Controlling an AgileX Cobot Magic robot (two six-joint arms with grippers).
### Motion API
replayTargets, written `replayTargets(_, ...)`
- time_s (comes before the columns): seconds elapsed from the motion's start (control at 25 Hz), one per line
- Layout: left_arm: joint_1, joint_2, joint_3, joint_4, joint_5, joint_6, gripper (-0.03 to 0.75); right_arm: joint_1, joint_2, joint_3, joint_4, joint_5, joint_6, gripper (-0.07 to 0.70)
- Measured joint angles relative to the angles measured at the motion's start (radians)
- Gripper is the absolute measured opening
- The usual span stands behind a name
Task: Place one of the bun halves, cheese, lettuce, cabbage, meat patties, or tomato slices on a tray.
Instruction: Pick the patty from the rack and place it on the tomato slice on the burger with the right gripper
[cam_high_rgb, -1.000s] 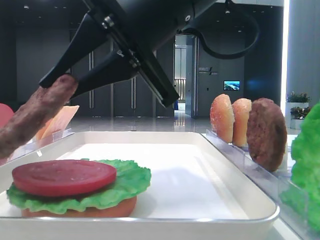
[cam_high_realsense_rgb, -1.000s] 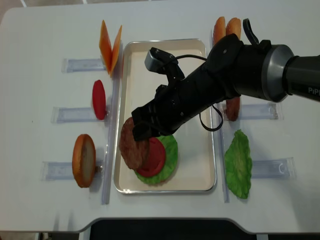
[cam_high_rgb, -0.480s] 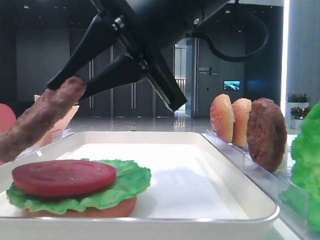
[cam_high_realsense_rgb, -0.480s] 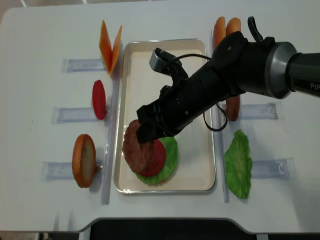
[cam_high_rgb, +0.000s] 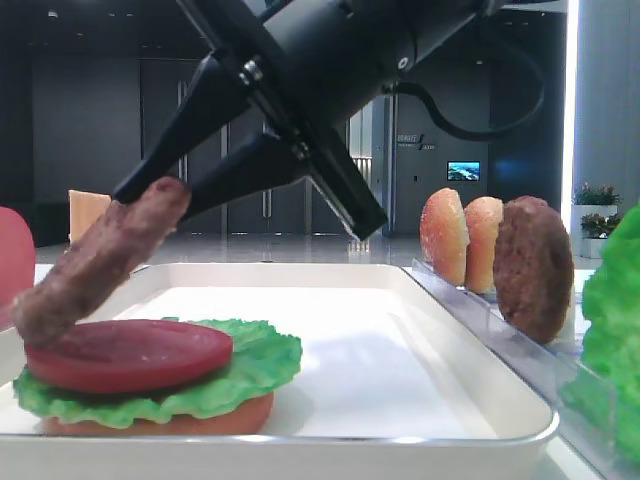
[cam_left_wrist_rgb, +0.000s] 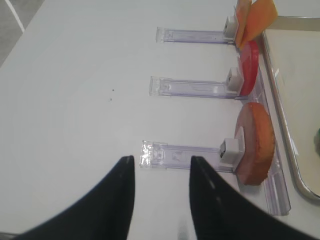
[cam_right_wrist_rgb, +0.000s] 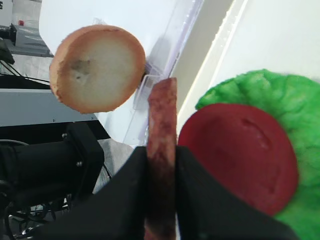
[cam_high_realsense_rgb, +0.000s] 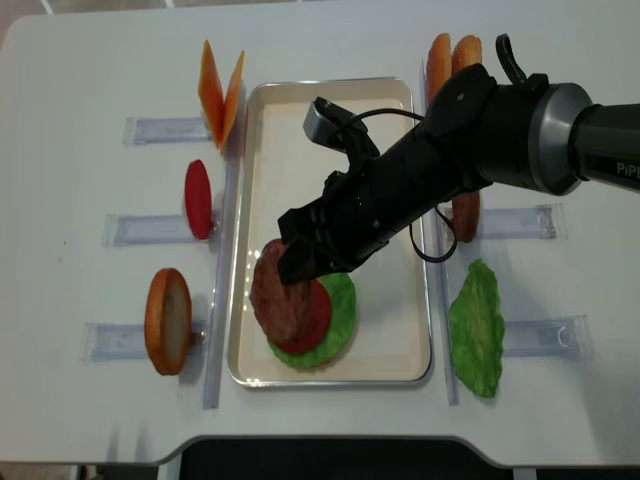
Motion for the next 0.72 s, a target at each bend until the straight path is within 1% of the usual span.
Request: replayTargets(0.72,0.000,0.000,0.000,0.000,0.000,0.000,0.283,-0.019,0.014,0.013,-0.029,0.005,0.000,0.111)
